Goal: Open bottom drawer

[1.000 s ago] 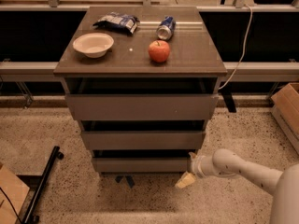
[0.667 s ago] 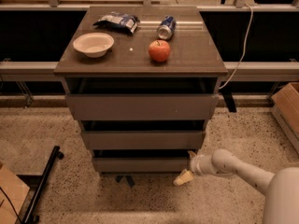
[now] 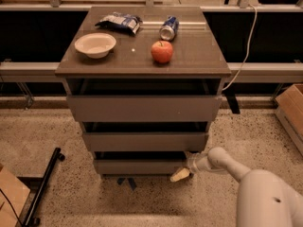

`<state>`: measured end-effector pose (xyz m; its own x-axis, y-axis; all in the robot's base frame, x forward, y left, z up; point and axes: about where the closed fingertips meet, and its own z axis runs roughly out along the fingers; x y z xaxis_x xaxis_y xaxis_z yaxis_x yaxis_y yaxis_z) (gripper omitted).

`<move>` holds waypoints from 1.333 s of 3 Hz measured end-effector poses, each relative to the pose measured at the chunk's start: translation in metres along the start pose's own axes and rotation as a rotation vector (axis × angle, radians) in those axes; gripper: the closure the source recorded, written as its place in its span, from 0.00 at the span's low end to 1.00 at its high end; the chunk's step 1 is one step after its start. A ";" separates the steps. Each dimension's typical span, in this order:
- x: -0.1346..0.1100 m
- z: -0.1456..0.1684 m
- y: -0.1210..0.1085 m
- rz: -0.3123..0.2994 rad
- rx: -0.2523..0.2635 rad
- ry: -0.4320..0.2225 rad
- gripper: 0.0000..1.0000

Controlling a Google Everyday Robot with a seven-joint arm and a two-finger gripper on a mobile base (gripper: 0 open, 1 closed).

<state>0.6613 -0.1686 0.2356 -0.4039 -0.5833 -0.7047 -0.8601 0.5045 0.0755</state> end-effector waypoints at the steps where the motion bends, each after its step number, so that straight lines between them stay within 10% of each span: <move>1: 0.013 0.042 0.000 0.047 -0.078 0.002 0.00; 2: 0.005 0.033 -0.029 0.037 -0.028 -0.015 0.00; 4: 0.021 0.050 -0.005 0.065 -0.097 0.038 0.42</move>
Offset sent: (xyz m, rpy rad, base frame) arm 0.0042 0.0182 -0.0345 0.0390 0.0702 0.0217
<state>0.6727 -0.1520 0.1854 -0.4696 -0.5762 -0.6689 -0.8573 0.4787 0.1895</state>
